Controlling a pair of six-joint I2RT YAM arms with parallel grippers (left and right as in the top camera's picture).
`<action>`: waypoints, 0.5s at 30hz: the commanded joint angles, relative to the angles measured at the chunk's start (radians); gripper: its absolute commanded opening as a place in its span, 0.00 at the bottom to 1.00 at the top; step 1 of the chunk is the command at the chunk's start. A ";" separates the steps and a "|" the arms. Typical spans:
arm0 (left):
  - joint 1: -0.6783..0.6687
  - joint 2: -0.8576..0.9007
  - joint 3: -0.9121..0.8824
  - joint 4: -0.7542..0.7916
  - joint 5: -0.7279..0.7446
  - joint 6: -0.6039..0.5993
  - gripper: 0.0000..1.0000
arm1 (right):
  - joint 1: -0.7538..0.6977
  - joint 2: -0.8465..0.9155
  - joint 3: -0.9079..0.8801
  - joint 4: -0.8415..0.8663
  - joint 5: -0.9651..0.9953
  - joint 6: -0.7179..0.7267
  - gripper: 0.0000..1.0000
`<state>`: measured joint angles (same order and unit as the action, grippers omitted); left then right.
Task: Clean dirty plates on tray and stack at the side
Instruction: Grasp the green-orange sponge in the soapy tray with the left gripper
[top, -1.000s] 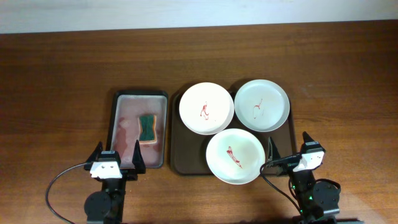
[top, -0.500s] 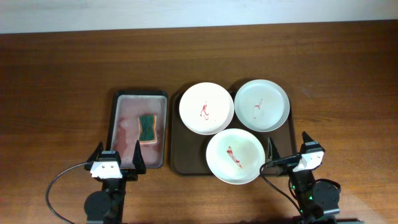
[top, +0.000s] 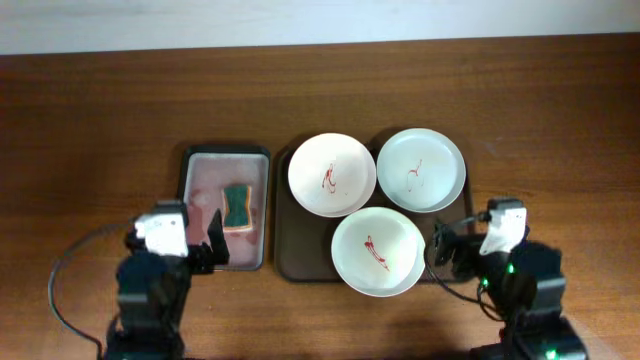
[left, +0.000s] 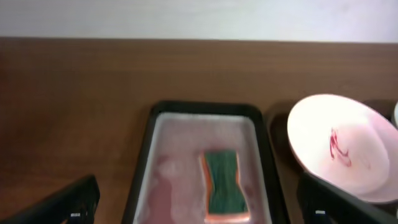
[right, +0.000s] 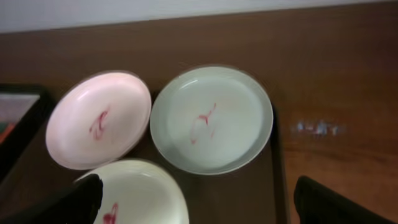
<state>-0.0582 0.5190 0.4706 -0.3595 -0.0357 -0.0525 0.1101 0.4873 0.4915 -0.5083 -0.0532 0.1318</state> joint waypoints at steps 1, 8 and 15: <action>0.007 0.139 0.152 -0.079 0.060 -0.010 0.99 | 0.008 0.153 0.164 -0.104 -0.007 0.007 0.99; 0.007 0.335 0.317 -0.320 0.122 -0.010 0.99 | 0.008 0.448 0.439 -0.357 -0.031 0.007 0.99; 0.007 0.437 0.317 -0.200 0.126 -0.010 0.99 | 0.008 0.528 0.468 -0.372 -0.052 0.007 0.99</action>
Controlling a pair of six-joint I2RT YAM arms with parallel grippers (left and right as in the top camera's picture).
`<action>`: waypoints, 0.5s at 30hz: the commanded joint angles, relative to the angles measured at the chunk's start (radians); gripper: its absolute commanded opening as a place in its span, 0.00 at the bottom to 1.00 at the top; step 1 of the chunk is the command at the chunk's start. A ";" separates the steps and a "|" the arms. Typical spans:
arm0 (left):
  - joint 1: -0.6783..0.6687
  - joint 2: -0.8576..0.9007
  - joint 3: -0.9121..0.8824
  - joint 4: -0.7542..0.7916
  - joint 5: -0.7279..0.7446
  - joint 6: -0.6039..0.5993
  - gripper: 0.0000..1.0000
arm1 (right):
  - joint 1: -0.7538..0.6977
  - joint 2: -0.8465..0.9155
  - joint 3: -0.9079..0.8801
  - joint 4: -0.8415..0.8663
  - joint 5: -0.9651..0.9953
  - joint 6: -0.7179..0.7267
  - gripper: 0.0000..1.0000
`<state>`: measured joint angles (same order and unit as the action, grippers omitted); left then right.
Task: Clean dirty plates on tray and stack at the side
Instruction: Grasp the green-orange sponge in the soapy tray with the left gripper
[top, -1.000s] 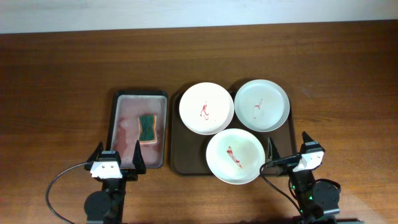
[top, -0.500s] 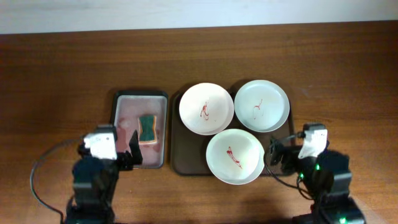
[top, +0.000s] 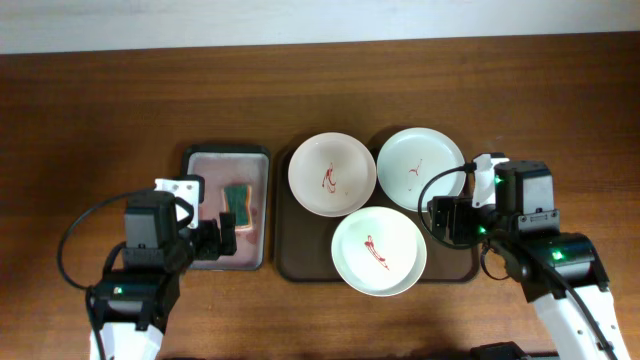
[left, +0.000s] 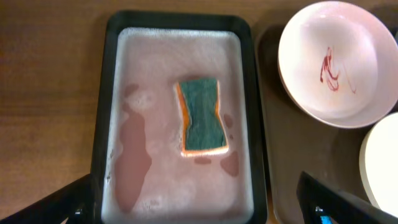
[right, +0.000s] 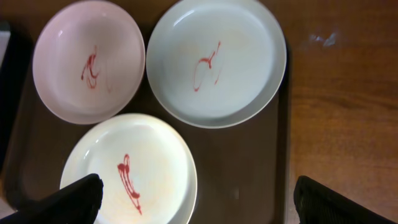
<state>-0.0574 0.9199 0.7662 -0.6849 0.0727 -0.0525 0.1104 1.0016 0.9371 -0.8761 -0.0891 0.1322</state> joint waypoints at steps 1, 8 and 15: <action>0.006 0.051 0.021 0.176 0.018 -0.010 0.99 | 0.007 0.017 0.023 -0.003 -0.016 0.007 0.99; 0.005 0.328 0.021 0.353 0.018 -0.010 0.84 | 0.007 0.021 0.023 -0.003 -0.015 0.007 0.99; -0.028 0.551 0.021 0.394 0.018 -0.010 0.64 | 0.007 0.021 0.023 -0.003 -0.011 0.007 0.99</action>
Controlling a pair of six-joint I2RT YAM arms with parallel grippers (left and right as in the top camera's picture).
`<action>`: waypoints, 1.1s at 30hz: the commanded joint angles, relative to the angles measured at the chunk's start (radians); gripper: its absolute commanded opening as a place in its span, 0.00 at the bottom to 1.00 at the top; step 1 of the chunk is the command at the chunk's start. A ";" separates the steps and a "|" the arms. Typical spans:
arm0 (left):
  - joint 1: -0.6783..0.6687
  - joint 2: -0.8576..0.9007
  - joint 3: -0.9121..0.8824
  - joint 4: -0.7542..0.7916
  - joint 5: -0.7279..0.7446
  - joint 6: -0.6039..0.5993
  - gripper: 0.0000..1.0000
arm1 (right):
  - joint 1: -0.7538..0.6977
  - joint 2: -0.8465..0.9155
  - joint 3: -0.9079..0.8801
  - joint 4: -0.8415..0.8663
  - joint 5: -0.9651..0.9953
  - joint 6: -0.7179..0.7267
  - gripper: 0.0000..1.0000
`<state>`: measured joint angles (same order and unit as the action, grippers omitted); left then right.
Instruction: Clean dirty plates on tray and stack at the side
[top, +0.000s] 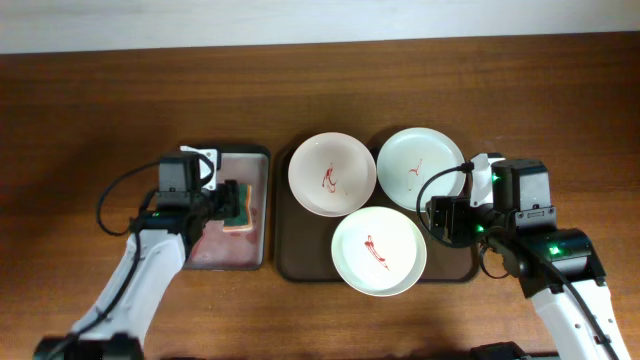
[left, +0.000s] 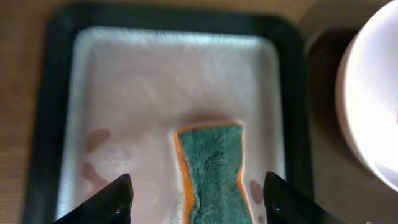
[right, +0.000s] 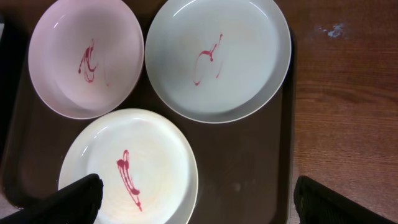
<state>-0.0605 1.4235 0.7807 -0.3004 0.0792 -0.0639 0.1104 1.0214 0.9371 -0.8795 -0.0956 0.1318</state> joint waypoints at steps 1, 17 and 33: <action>-0.048 0.066 0.006 0.010 0.009 0.002 0.64 | 0.007 0.002 0.023 0.000 -0.005 0.007 0.99; -0.097 0.185 0.006 -0.003 -0.079 0.001 0.49 | 0.007 0.002 0.023 0.000 -0.005 0.007 0.99; -0.097 0.131 0.064 -0.230 0.012 -0.063 0.00 | 0.007 0.277 0.016 -0.063 -0.017 0.006 0.40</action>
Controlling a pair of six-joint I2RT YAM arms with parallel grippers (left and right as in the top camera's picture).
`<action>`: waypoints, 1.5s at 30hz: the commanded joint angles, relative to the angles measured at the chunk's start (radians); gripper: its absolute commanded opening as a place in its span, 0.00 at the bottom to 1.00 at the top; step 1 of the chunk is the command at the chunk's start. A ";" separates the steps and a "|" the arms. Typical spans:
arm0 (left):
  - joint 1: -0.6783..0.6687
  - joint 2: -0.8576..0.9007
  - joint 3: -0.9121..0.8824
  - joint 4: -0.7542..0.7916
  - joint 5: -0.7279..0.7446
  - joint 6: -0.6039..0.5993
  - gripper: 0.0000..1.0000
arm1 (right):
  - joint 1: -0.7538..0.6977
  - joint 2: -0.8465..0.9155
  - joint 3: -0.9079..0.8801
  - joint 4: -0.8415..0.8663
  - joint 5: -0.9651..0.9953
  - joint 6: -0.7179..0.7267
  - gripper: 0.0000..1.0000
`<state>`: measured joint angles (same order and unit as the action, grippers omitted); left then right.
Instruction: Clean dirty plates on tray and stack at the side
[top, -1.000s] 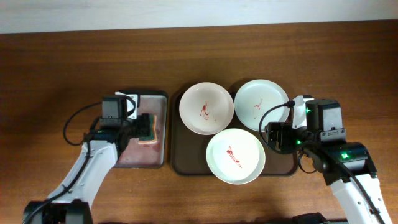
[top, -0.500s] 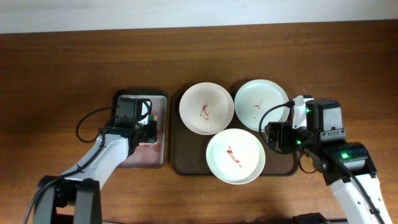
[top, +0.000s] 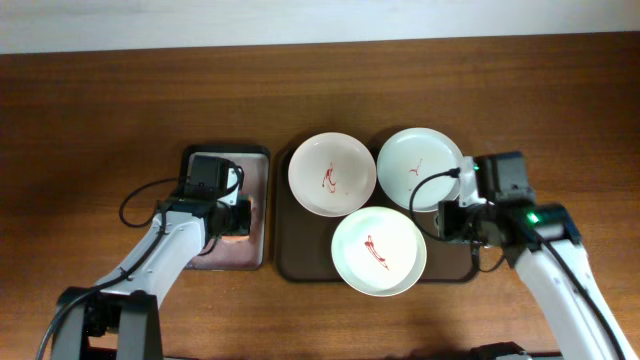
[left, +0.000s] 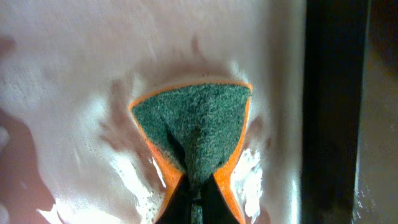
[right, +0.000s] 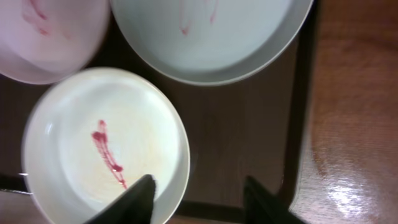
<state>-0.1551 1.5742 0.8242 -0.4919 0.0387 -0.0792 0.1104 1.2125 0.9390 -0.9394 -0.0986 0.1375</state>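
Three white plates with red smears lie on the brown tray (top: 285, 262): one at the back left (top: 332, 174), one at the back right (top: 421, 169), one in front (top: 378, 251). In the soapy black tray (top: 256, 152), my left gripper (left: 196, 202) is shut on the near end of the green-and-orange sponge (left: 193, 121), which is pinched into a wedge. My right gripper (right: 199, 199) hangs open low over the front plate's (right: 93, 143) right rim, one finger over the plate, the other over bare tray.
The soapy tray's right wall (left: 333, 112) stands just beside the sponge. Bare wooden table (right: 354, 124) lies right of the brown tray and all round both trays. A pale wall edge runs along the back (top: 320, 20).
My left gripper was open above the sponge; now it is down in the suds and shut on it. My right gripper is lower and nearer the front plate's right rim, its fingers closer together.
Both grippers began open at the table's near edge, looking across at the trays. Then each looked down, the left over the soapy tray, the right over the plates. The left stood over the sponge and now grips it; the right has come down by the front plate.
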 joint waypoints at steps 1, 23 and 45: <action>-0.002 -0.020 0.021 -0.049 0.052 -0.055 0.00 | 0.007 0.128 0.014 0.000 -0.035 -0.004 0.39; -0.002 -0.021 0.023 -0.065 0.055 -0.055 0.00 | 0.007 0.501 0.014 0.065 -0.168 -0.063 0.04; 0.043 -0.269 0.126 0.071 0.003 -0.151 0.00 | 0.007 0.501 0.014 0.053 -0.167 -0.063 0.04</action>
<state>-0.1192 1.3273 0.9344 -0.4423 0.0471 -0.2226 0.1104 1.7058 0.9409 -0.8818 -0.2829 0.0750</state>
